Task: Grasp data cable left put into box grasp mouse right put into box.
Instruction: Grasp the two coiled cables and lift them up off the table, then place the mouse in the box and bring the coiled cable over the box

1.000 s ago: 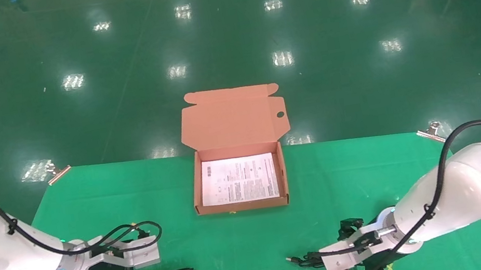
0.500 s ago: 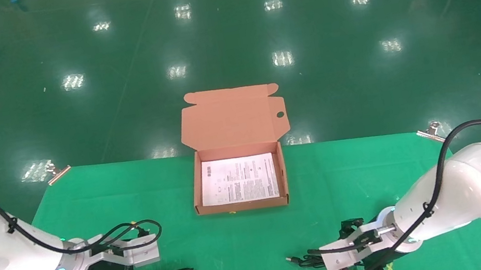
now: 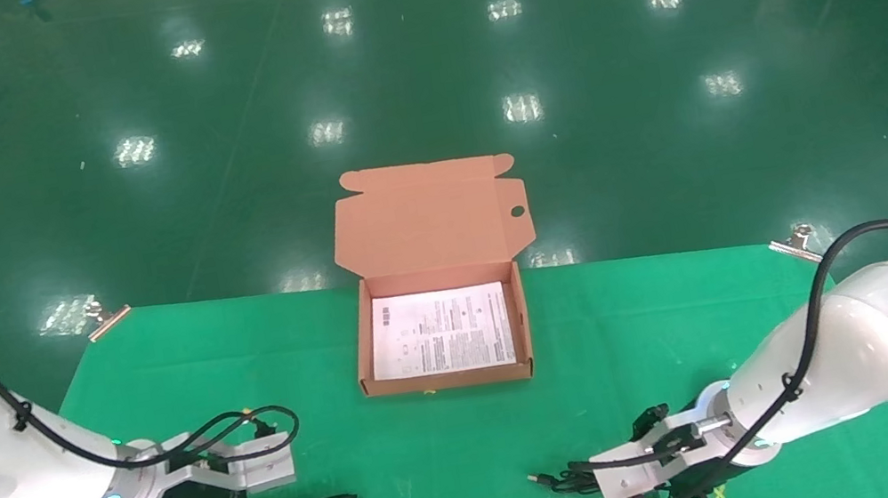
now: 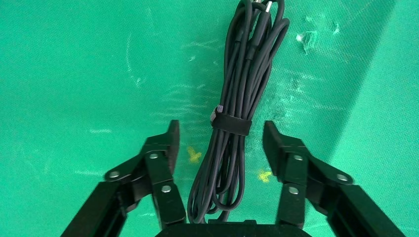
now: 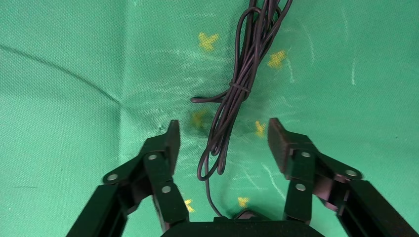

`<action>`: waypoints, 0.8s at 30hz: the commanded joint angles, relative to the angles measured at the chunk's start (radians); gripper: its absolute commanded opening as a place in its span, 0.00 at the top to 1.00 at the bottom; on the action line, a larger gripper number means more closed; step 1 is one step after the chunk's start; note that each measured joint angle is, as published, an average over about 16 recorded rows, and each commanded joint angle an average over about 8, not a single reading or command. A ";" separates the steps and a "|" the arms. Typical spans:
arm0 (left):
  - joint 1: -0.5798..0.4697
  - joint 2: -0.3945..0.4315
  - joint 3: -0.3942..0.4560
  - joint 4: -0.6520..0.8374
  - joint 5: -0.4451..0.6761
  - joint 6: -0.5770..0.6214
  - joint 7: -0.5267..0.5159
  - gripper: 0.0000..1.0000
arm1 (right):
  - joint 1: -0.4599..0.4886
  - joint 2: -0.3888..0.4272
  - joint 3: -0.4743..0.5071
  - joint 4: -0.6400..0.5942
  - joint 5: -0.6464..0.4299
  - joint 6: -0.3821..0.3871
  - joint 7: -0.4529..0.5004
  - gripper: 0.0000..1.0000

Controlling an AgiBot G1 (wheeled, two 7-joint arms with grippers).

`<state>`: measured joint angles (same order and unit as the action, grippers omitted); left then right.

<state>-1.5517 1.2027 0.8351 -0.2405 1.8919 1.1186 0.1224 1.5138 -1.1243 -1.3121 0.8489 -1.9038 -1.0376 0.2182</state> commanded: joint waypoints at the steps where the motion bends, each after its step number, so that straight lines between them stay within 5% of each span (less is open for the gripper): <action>1: 0.000 0.000 0.000 -0.001 0.000 0.000 0.000 1.00 | 0.000 0.000 0.000 0.001 0.000 -0.001 0.000 1.00; 24: -0.023 -0.035 -0.020 -0.035 -0.031 0.037 0.034 1.00 | 0.024 0.021 0.015 0.021 0.004 0.002 0.027 1.00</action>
<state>-1.5813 1.1623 0.8143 -0.2869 1.8624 1.1480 0.1604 1.5549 -1.0900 -1.2906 0.8892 -1.9060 -1.0333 0.2616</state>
